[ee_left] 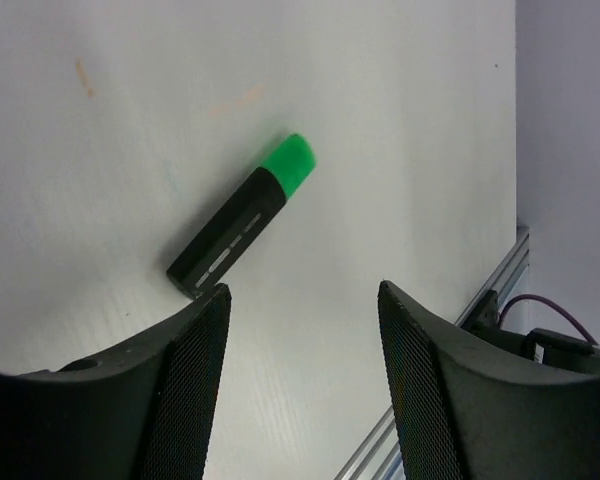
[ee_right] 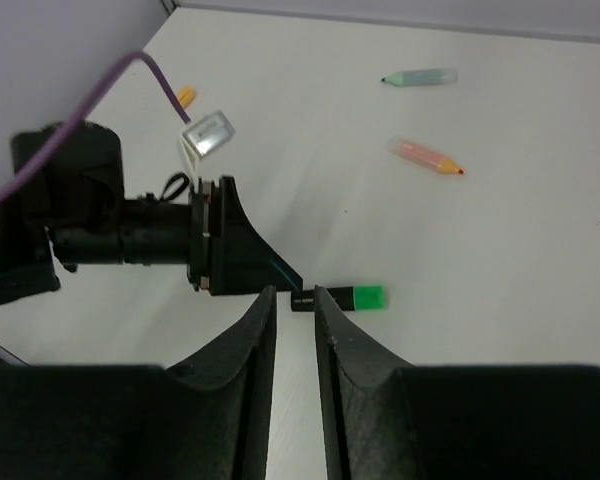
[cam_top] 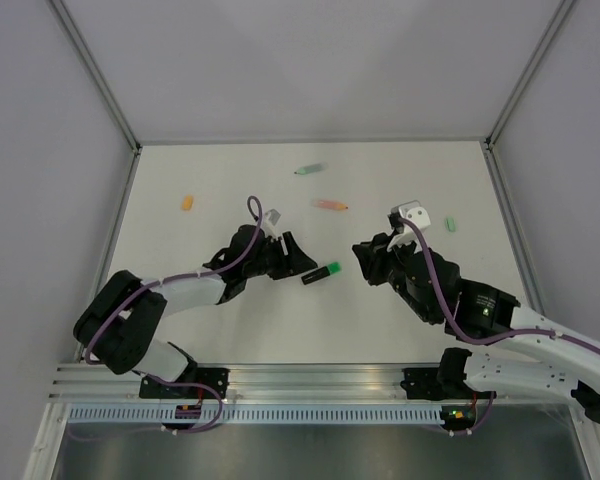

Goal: Insert the pens into the pen caps

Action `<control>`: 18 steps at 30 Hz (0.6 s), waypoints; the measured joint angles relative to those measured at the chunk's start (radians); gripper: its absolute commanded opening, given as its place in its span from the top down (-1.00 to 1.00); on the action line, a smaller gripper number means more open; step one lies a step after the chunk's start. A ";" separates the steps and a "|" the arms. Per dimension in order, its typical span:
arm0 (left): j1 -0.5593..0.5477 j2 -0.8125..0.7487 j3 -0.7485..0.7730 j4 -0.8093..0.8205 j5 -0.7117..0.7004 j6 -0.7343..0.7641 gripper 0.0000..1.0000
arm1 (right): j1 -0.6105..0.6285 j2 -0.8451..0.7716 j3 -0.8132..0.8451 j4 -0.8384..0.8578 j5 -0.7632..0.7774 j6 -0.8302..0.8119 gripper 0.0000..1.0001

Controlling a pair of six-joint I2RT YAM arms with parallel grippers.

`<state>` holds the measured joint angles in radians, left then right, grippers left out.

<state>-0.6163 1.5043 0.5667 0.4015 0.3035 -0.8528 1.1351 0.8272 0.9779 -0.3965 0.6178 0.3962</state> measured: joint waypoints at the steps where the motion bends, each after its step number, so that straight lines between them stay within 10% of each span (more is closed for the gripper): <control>1: 0.000 -0.024 0.015 -0.020 0.000 0.027 -0.32 | 0.000 0.001 -0.016 0.008 -0.002 0.000 0.45; 18: -0.055 0.298 0.524 -0.547 0.035 0.658 -0.31 | 0.000 -0.208 -0.101 0.040 -0.010 -0.005 0.44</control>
<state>-0.6708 1.8023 1.0908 -0.1459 0.3389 -0.1951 1.1351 0.6197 0.8764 -0.3569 0.6075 0.3916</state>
